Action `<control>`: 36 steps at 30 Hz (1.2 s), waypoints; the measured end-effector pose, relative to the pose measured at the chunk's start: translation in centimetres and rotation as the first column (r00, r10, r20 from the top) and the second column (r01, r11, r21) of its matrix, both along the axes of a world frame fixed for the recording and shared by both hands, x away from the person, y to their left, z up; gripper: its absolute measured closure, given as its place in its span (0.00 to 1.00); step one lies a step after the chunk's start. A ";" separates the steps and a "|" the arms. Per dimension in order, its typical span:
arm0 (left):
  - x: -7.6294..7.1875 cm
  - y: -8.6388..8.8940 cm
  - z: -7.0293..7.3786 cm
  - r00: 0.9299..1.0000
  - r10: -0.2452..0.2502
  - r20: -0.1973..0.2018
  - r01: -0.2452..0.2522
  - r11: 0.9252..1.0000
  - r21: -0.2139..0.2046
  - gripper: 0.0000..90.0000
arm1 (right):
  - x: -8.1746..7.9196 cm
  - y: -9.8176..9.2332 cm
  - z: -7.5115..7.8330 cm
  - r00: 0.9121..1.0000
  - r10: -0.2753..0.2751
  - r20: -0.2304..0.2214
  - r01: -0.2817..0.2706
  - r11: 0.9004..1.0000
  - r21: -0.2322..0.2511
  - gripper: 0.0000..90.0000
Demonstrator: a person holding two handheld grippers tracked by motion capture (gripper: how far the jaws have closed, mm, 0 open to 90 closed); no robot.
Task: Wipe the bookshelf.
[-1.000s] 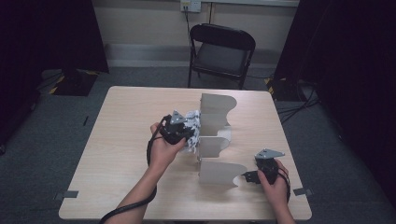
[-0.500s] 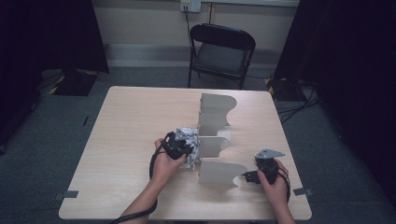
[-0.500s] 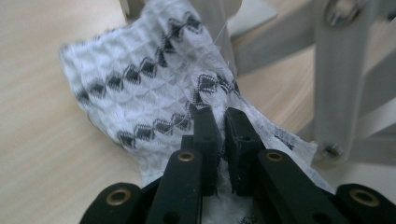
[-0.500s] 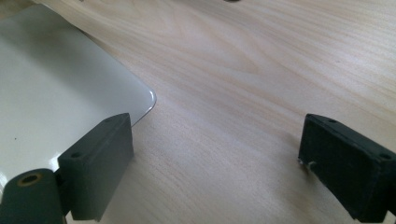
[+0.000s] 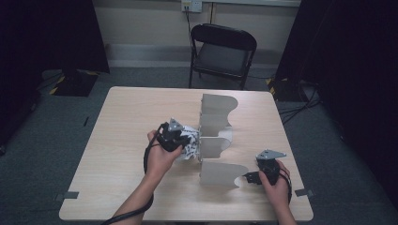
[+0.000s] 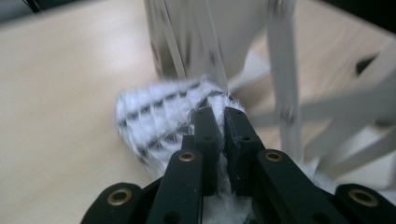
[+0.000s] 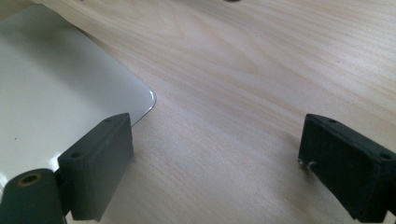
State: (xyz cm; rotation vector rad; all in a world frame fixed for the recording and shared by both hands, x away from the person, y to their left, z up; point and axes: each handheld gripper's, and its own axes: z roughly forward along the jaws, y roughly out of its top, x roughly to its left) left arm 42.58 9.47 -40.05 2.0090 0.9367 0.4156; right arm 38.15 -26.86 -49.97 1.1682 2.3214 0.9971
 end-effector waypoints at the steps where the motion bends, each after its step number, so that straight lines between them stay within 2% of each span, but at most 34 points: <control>1: 0.1 0.1 1.0 1.000 -0.001 0.016 0.001 1.000 -0.015 0.94 | 0.0 0.0 0.0 1.000 0.000 0.000 0.000 1.000 0.000 0.10; 4: 0.2 0.0 3.6 0.997 0.000 0.071 0.003 0.999 -0.044 0.94 | 0.0 0.0 0.0 1.000 0.000 0.000 0.000 1.000 0.000 0.10; 6: 0.1 -0.3 4.3 0.997 -0.003 0.079 0.006 0.999 -0.038 0.94 | 0.0 0.0 0.0 1.000 0.000 0.000 0.000 1.000 0.000 0.10; 8: 0.1 -0.5 4.2 0.997 -0.003 0.075 0.004 1.000 -0.018 0.94 | 0.0 0.0 0.0 1.000 0.000 0.000 0.000 1.000 0.000 0.10; 9: 0.1 -0.6 3.8 0.998 -0.002 0.061 0.002 1.000 -0.007 0.94 | 0.0 0.0 0.0 1.000 0.000 0.000 0.000 1.000 -0.001 0.10; 10: 0.1 -0.5 2.8 0.999 0.002 0.041 -0.003 1.000 0.010 0.94 | 0.0 0.0 0.0 1.000 0.000 0.000 0.000 1.000 0.000 0.10; 13: 0.1 -0.1 0.5 1.000 -0.001 0.000 0.001 1.000 0.003 0.94 | 0.0 0.0 0.0 1.000 0.000 -0.001 0.000 1.000 0.000 0.10; 15: 0.0 0.4 -0.8 1.000 0.011 -0.017 -0.011 1.000 0.022 0.94 | 0.0 0.0 0.0 1.000 0.000 0.000 0.000 1.000 0.000 0.10; 16: -0.2 0.6 -1.7 0.999 0.020 -0.036 -0.019 1.000 0.020 0.94 | 0.0 0.0 0.0 1.000 0.000 0.000 0.000 1.000 0.000 0.10; 19: -0.8 1.2 -3.9 0.998 0.013 -0.064 -0.010 0.998 0.054 0.93 | 0.0 0.0 0.0 1.000 0.001 0.001 -0.001 1.000 0.000 0.10; 24: -1.8 1.6 -6.5 0.994 0.009 -0.108 -0.001 0.997 0.075 0.86 | 0.0 0.0 0.0 1.000 0.000 0.000 0.000 1.000 0.000 0.10; 26: -2.1 1.7 -7.2 0.991 0.009 -0.134 -0.002 0.999 0.052 0.82 | 0.0 0.0 0.0 1.000 0.000 -0.001 0.000 1.000 0.000 0.10; 29: -2.3 2.0 -6.9 0.994 0.015 -0.104 -0.010 0.999 0.051 0.72 | 0.0 0.0 0.0 1.000 0.000 0.000 0.000 1.000 0.000 0.10; 30: -2.3 2.1 -6.6 0.995 0.022 -0.097 -0.018 0.999 0.037 0.70 | 0.0 0.0 0.0 1.000 0.000 0.000 0.000 1.000 0.000 0.10; 32: -2.2 2.4 -5.8 0.998 0.029 -0.048 -0.027 0.999 0.044 0.65 | 0.0 0.0 0.0 1.000 0.000 0.000 0.000 1.000 0.000 0.10; 33: -2.0 2.6 -5.6 0.999 0.034 -0.033 -0.032 0.998 0.051 0.60 | 0.0 0.0 0.0 1.000 0.000 0.000 0.000 1.000 0.000 0.10; 34: -1.8 2.8 -5.3 0.998 0.050 -0.031 -0.049 0.998 0.036 0.59 | 0.0 0.0 0.0 1.000 0.000 0.000 0.000 1.000 0.000 0.10; 35: -1.6 3.0 -5.3 0.998 0.058 -0.028 -0.057 0.997 0.046 0.59 | 0.0 0.0 0.0 1.000 0.000 0.000 0.000 1.000 0.000 0.10; 36: -1.4 3.1 -5.4 0.998 0.062 -0.020 -0.060 0.995 0.076 0.59 | 0.0 0.0 0.0 1.000 0.000 0.000 0.000 1.000 0.000 0.10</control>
